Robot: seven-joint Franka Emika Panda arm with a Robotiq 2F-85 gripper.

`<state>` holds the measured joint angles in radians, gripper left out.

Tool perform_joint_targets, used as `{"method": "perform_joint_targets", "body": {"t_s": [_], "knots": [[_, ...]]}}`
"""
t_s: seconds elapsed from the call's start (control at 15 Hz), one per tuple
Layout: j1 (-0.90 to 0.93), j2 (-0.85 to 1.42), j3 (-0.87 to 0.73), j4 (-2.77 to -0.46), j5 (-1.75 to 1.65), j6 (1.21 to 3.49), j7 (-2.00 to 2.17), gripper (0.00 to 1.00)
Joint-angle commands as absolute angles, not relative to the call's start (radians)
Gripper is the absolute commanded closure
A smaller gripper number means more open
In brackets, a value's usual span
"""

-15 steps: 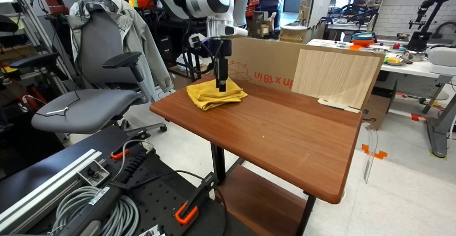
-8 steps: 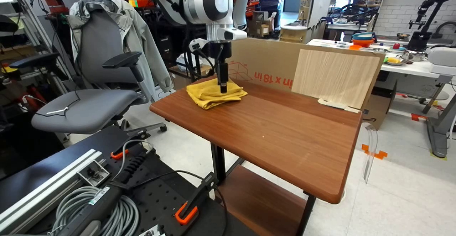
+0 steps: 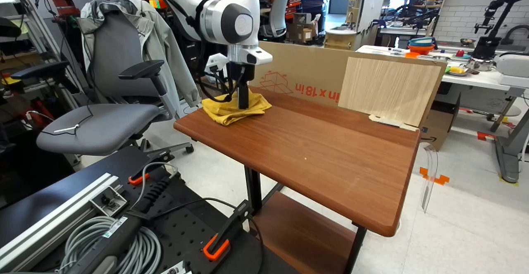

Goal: Wipe the table with the yellow towel

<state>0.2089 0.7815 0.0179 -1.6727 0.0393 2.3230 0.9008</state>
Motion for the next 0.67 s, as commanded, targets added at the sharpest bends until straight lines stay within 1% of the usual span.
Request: {"method": "perform_joint_targets", "body": {"t_s": [0.0,0.33,0.6], "knots": [[0.223,0.79,-0.001,-1.73,0.047,2.359,0.876,0.0],[0.192,0.788,-0.103,-1.726,0.039,2.405,0.972,0.0],[0.1,0.818,-0.18,-1.702,0.061,2.408,1.021,0.0]]}}
